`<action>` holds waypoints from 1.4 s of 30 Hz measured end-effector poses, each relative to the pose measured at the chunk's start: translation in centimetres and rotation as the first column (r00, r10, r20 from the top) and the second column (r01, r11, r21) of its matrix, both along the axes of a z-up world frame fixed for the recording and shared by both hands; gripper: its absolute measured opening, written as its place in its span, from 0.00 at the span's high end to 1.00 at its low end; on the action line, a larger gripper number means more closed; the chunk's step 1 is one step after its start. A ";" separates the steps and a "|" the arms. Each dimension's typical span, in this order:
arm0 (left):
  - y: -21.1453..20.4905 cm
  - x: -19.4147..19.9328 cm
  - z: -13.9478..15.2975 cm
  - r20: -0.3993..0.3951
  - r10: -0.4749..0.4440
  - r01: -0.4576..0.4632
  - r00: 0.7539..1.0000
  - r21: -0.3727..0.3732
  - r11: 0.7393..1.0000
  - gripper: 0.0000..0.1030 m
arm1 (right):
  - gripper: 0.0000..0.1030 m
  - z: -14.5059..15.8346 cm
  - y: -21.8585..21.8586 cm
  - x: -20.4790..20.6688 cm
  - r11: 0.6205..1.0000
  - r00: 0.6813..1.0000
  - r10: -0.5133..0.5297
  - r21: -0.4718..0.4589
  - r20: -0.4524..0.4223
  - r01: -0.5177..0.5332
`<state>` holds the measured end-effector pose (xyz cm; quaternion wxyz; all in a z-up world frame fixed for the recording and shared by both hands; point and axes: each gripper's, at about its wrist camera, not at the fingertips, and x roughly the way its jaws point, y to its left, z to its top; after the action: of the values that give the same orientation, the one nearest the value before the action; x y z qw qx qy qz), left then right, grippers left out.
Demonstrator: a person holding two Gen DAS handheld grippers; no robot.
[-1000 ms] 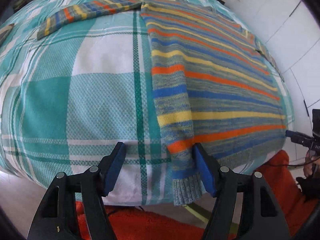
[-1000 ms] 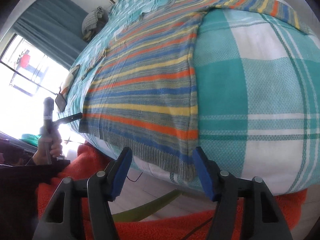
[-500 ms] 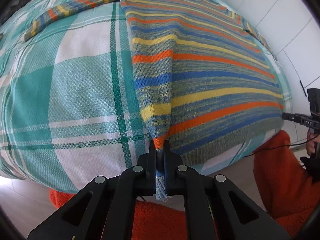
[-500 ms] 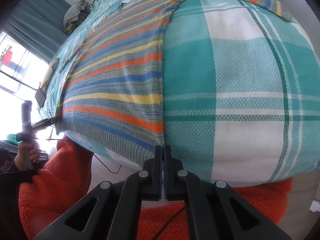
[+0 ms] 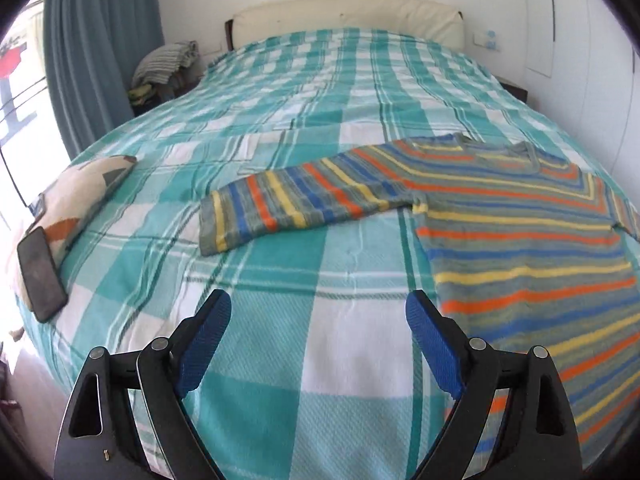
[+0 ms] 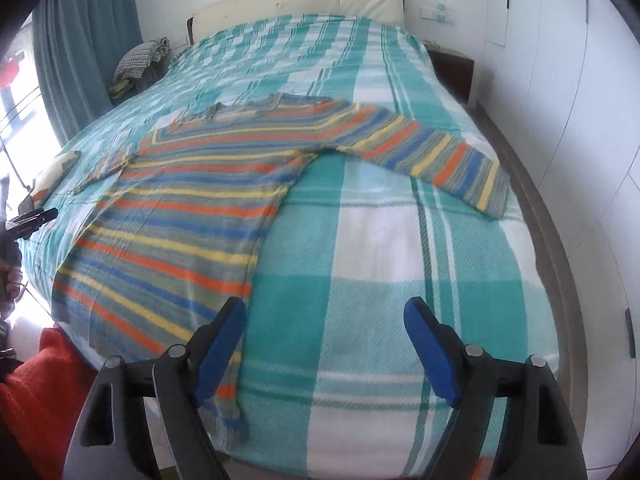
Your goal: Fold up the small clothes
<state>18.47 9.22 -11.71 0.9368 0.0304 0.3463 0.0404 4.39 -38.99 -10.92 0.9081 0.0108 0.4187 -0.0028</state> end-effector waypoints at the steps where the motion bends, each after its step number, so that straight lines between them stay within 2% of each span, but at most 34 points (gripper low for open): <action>1: 0.8 1.6 0.0 0.021 0.047 -0.047 0.999 0.002 0.999 0.13 | 0.22 0.1 -0.5 1.5 0.999 0.998 -0.037 -0.021 0.042 0.038; 3: 0.8 4.9 -0.5 0.035 0.135 -0.136 0.990 0.022 0.990 0.10 | 0.22 0.2 -1.6 4.2 0.992 0.986 -0.115 -0.045 0.121 0.121; 4: 0.7 6.4 -1.2 0.022 0.164 -0.165 0.986 0.040 0.986 0.00 | 0.21 0.0 -2.1 5.8 0.983 0.977 -0.162 -0.059 0.140 0.172; 5: 0.6 7.7 -2.5 -0.008 0.171 -0.170 0.985 0.064 0.983 0.00 | 0.18 -0.3 -2.6 7.5 0.972 0.967 -0.212 -0.075 0.137 0.224; 6: 0.5 8.9 -4.5 -0.066 0.147 -0.142 0.987 0.083 0.986 0.00 | 0.14 -0.9 -3.2 9.2 0.959 0.960 -0.258 -0.095 0.113 0.269; 7: 0.3 9.8 -7.2 -0.178 0.107 -0.094 0.978 0.082 0.992 0.01 | 0.12 -1.6 -3.9 10.8 0.943 0.949 -0.303 -0.120 0.081 0.311; 8: 0.6 9.9 -8.5 -0.198 0.101 -0.091 0.975 0.057 0.994 0.01 | 0.01 -2.7 -4.4 12.1 0.926 0.938 -0.344 -0.150 0.039 0.346; 9: 1.3 9.4 -7.9 -0.162 0.091 -0.090 0.983 0.011 0.996 0.01 | 0.00 -4.4 -5.0 13.5 0.913 0.924 -0.381 -0.176 -0.036 0.369; 10: 2.1 9.2 -7.6 -0.151 0.083 -0.090 0.985 -0.040 0.995 0.00 | 0.00 -6.6 -5.8 14.6 0.912 0.907 -0.398 -0.163 -0.135 0.376; 11: 2.7 9.3 -7.7 -0.166 0.077 -0.090 0.983 -0.073 0.993 0.00 | 0.00 -7.5 -6.2 14.6 0.912 0.907 -0.406 -0.118 -0.109 0.394; 12: 3.0 9.3 -7.6 -0.170 0.069 -0.086 0.983 -0.091 0.992 0.00 | 0.00 -7.3 -6.1 14.0 0.910 0.912 -0.408 -0.106 -0.044 0.402; 15: 3.5 9.1 -7.5 -0.177 0.052 -0.072 0.983 -0.108 0.992 0.00 | 0.00 -7.2 -6.3 14.2 0.916 0.918 -0.393 -0.108 -0.045 0.386; 20: 2.9 8.8 -7.5 -0.175 0.061 -0.075 0.983 -0.076 0.994 0.00 | 0.00 -7.3 -6.2 13.7 0.916 0.920 -0.392 -0.107 -0.030 0.387; 42: 2.9 8.9 -7.6 -0.176 0.061 -0.075 0.982 -0.077 0.994 0.00 | 0.00 -7.3 -6.1 13.5 0.916 0.920 -0.391 -0.104 -0.029 0.387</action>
<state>27.38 12.11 -19.26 0.9015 -0.0171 0.4289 0.0551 17.91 -45.12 -18.18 0.8782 0.0501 0.4298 -0.2036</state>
